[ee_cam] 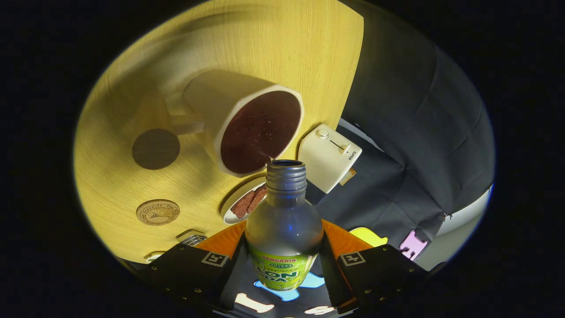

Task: Take the bottle from table, then pour the juice into the cup, finally place the bottle on the coaster

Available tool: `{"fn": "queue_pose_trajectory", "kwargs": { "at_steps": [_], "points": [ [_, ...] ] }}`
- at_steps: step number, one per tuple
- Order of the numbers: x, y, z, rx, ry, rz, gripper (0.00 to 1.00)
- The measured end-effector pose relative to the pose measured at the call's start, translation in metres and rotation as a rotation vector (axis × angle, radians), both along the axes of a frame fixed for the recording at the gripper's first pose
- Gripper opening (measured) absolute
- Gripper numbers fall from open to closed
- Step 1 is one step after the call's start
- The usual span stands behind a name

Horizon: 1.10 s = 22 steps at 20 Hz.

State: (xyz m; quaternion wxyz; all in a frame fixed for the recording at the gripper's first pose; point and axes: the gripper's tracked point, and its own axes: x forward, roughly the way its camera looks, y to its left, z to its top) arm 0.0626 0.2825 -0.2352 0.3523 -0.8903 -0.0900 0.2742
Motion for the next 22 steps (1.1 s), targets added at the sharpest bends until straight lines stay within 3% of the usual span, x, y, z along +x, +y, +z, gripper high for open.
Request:
{"fn": "queue_pose_trajectory", "kwargs": {
  "at_steps": [7,22],
  "points": [
    [-0.002,-0.006,-0.006,0.058,0.035,-0.03,0.77],
    [-0.018,-0.013,-0.014,0.432,0.185,-0.161,0.77]
  ]
}}
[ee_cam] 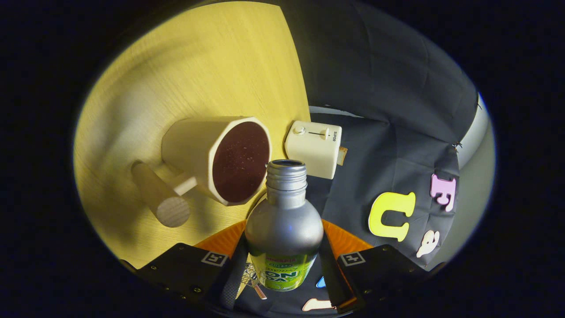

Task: Take the bottle from table, then pour the juice into the cup, finally place the bottle on the coaster

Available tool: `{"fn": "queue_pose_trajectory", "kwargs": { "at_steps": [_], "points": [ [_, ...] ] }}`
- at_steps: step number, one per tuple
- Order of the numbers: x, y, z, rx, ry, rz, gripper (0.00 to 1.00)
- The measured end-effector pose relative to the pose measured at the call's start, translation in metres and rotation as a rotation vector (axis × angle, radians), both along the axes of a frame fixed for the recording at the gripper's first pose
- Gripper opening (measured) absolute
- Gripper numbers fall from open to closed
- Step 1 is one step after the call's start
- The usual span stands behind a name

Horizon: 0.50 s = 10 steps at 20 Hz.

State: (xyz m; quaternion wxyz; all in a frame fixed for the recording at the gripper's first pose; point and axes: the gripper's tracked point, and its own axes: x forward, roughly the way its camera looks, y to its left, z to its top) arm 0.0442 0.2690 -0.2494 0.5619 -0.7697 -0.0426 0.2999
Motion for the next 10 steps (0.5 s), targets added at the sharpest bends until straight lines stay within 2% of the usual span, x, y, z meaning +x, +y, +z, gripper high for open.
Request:
{"fn": "queue_pose_trajectory", "kwargs": {
  "at_steps": [8,10],
  "points": [
    [0.007,-0.019,0.01,0.243,0.083,-0.136,0.77],
    [0.005,-0.027,0.008,0.271,0.099,-0.168,0.77]
  ]
}}
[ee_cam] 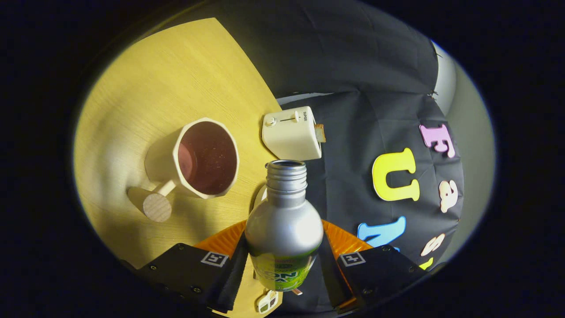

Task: Take the bottle from table, then pour the juice into the cup, finally place the bottle on the coaster

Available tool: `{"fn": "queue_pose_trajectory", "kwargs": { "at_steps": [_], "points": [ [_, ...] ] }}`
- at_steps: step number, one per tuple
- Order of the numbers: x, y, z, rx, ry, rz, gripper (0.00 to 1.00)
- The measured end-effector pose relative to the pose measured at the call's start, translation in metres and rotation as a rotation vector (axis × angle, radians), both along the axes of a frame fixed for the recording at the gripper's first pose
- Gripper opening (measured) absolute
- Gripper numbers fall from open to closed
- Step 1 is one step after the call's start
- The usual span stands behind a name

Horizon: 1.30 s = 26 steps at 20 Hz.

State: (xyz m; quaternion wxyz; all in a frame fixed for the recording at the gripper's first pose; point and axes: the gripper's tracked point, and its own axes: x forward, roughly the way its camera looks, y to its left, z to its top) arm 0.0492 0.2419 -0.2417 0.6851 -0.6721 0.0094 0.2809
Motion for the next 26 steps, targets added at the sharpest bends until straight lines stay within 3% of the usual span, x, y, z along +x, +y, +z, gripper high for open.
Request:
{"fn": "queue_pose_trajectory", "kwargs": {
  "at_steps": [9,15,26],
  "points": [
    [0.0,-0.027,-0.004,0.202,0.111,-0.125,0.77],
    [0.01,-0.049,0.004,0.43,0.2,-0.251,0.77],
    [0.011,-0.067,0.017,0.803,0.388,-0.345,0.77]
  ]
}}
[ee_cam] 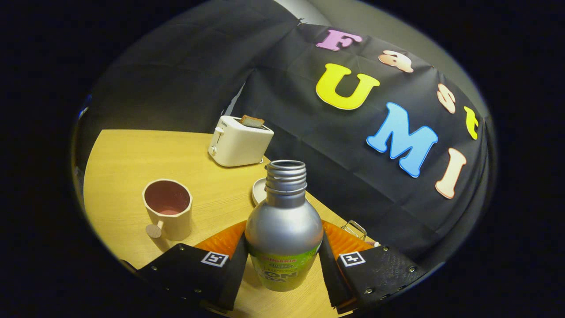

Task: Take the bottle from table, then pour the juice into the cup, finally place the bottle on the coaster

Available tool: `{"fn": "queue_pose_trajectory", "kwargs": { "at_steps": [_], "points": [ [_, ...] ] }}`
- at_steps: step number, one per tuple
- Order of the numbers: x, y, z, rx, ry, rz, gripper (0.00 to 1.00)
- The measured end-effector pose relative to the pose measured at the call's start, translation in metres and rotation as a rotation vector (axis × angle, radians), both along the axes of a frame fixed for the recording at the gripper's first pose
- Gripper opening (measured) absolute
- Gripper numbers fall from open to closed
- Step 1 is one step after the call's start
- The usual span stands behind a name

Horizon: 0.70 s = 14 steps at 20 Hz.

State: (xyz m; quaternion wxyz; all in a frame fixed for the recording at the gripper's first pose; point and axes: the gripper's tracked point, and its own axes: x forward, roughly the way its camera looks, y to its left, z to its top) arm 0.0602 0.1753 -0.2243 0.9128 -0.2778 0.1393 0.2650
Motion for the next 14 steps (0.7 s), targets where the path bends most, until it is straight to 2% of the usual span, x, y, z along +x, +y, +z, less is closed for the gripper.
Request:
{"fn": "queue_pose_trajectory", "kwargs": {
  "at_steps": [8,14],
  "points": [
    [0.019,-0.036,0.011,0.301,0.133,-0.185,0.77],
    [0.034,-0.047,0.013,0.386,0.153,-0.199,0.77]
  ]
}}
